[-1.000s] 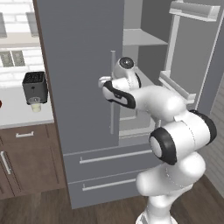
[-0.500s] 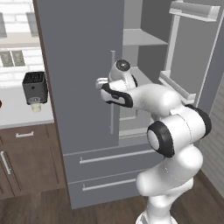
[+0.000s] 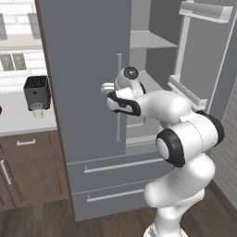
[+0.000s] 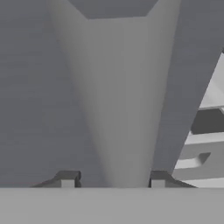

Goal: Grab a lemon wedge from the fridge and one ice cube from the ice bowl, and put them in the glass of lemonade.

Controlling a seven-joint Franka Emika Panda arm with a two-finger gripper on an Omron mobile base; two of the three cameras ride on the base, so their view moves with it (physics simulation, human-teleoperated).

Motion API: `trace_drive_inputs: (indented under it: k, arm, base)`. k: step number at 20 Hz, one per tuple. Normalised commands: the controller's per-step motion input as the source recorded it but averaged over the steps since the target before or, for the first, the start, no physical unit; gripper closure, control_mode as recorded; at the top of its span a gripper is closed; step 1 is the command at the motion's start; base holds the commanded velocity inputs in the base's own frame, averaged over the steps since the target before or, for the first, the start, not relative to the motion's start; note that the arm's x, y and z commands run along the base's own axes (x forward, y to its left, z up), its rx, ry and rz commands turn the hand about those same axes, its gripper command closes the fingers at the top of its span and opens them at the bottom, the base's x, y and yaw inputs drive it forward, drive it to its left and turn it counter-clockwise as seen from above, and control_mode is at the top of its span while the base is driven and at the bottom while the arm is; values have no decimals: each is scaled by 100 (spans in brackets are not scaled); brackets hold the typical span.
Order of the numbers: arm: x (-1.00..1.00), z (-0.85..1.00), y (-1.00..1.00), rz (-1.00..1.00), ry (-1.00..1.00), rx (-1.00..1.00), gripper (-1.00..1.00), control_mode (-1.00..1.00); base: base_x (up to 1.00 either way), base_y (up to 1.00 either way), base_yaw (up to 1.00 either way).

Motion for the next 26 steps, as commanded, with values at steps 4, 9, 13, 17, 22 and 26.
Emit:
trace_drive_inputs:
  k: [4, 9, 13, 17, 22, 26]
  arm:
    - [41, -12, 17, 0, 0, 0, 100, -100]
    - [-11, 9, 42, 1, 0, 0, 100, -100]
    - [-74, 49, 35, 6, 0, 0, 100, -100]
    - [-96, 55, 38, 14, 0, 0, 100, -100]
    - [-100, 56, 46, 19, 0, 0, 100, -100]
    - [-100, 31, 70, 19, -2, 0, 100, -100]
  base:
    - [0, 0, 0]
    - [0, 0, 0]
    - [0, 0, 0]
    - [0, 0, 0]
    - [0, 0, 0]
    - [0, 0, 0]
